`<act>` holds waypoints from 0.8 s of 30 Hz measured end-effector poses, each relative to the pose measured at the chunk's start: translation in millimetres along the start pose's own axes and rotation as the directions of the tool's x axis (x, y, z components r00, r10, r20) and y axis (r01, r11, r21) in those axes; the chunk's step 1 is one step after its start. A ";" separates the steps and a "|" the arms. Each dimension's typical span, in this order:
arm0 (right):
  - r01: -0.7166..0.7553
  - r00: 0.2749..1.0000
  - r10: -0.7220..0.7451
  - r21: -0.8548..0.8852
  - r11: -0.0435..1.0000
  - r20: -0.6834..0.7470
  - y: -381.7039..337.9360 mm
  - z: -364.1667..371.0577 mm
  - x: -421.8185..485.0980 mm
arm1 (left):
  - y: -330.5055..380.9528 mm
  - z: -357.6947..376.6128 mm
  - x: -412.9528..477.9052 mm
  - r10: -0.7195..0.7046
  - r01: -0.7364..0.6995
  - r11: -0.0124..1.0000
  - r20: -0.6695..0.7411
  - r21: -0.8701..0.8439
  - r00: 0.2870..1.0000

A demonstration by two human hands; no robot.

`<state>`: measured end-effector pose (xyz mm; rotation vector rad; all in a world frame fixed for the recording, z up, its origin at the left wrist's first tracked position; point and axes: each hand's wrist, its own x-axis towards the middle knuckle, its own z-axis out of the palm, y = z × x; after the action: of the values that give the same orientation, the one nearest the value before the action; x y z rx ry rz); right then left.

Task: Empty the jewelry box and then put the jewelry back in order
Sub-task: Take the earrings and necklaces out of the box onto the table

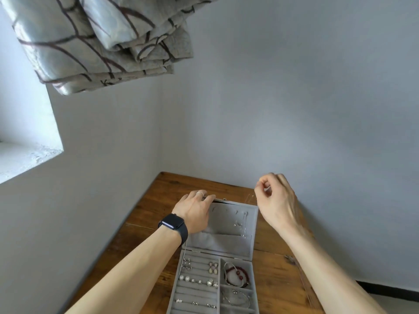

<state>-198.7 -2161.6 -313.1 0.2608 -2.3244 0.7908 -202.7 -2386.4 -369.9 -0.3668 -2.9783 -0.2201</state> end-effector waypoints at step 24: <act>-0.095 0.877 -0.032 0.239 0.966 0.479 -86.5 -167.3 -107.8 | 112.2 -116.1 -164.8 0.215 -0.123 0.452 -0.027 -0.884 0.976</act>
<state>4.0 -2132.1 -241.7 0.5932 -2.6856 1.1526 -3.0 -2335.3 -266.2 -0.7715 -2.5636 -1.8018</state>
